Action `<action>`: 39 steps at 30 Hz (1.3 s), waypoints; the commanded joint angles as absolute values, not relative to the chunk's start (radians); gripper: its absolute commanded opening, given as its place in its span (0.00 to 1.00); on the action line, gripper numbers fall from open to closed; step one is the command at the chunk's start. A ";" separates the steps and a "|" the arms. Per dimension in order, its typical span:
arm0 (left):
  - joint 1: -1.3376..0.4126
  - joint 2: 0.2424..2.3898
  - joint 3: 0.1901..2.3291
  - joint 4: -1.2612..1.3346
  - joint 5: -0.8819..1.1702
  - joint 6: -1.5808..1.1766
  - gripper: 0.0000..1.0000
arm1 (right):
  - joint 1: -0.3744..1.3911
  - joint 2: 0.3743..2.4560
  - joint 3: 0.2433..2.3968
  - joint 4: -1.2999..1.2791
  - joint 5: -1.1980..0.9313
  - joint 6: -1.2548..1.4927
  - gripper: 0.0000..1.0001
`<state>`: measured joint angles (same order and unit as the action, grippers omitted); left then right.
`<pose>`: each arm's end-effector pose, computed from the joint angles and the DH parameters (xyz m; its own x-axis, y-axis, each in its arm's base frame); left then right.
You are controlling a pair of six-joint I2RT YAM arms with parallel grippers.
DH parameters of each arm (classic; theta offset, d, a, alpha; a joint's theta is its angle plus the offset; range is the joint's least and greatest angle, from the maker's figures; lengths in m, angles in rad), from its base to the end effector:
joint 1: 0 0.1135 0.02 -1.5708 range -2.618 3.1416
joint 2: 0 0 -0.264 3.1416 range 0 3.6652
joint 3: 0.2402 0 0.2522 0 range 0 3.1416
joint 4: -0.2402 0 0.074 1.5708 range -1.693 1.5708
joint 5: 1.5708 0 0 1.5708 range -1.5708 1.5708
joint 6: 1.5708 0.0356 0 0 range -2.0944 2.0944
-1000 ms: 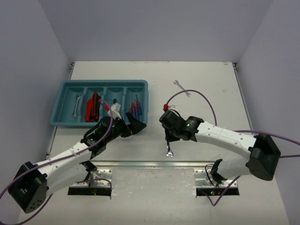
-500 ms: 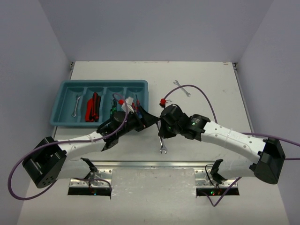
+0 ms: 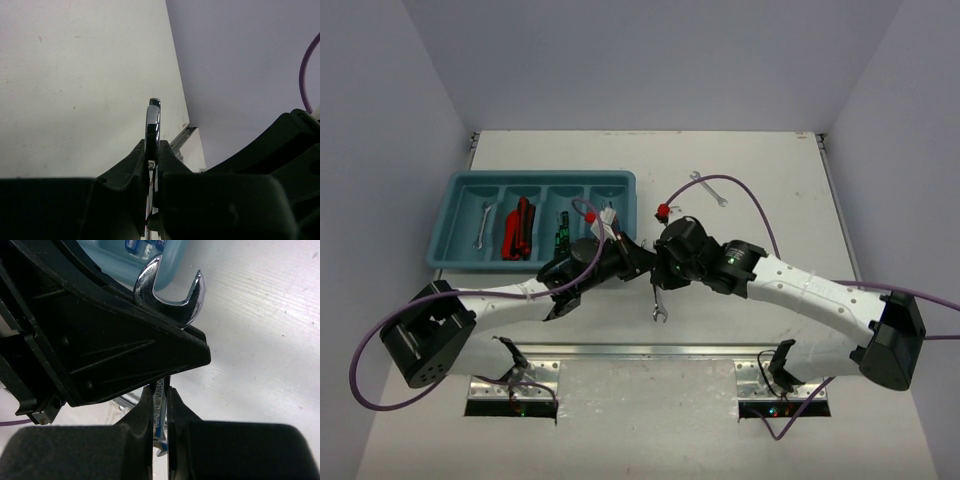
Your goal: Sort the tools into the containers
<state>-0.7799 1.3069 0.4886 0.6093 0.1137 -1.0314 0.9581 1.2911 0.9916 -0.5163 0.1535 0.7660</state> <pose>0.1887 -0.1923 0.2079 -0.7429 -0.4642 -0.4822 0.2728 0.4479 -0.8514 0.1619 0.2208 0.2728 -0.8205 0.0240 -0.5711 -0.2489 0.8844 0.3948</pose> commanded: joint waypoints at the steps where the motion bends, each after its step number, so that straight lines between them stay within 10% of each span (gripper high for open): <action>1: -0.781 1.270 0.580 0.615 0.135 -0.945 0.00 | 0.962 1.264 1.017 -0.443 0.192 0.753 0.23; 2: -0.760 1.244 0.648 0.447 0.077 -0.885 0.00 | 0.962 1.239 1.010 -0.465 0.221 0.750 0.55; 4: -0.673 1.220 0.746 0.242 0.043 -0.765 0.00 | 0.959 1.190 0.994 -0.503 0.312 0.746 0.88; 7: -0.507 1.220 0.882 0.028 0.136 -0.585 0.00 | 0.936 1.121 0.965 -0.579 0.415 0.734 0.99; 14: -0.407 1.281 1.276 -0.477 -0.444 -0.272 0.00 | 0.716 0.955 0.847 -0.589 0.392 0.673 0.99; 24: -0.067 1.405 1.178 0.003 -1.036 0.232 0.00 | 0.620 0.994 0.723 -0.481 0.283 0.600 0.99; 39: 0.107 1.618 0.960 0.452 -1.090 0.301 0.00 | 0.609 1.013 0.652 -0.388 0.145 0.611 0.99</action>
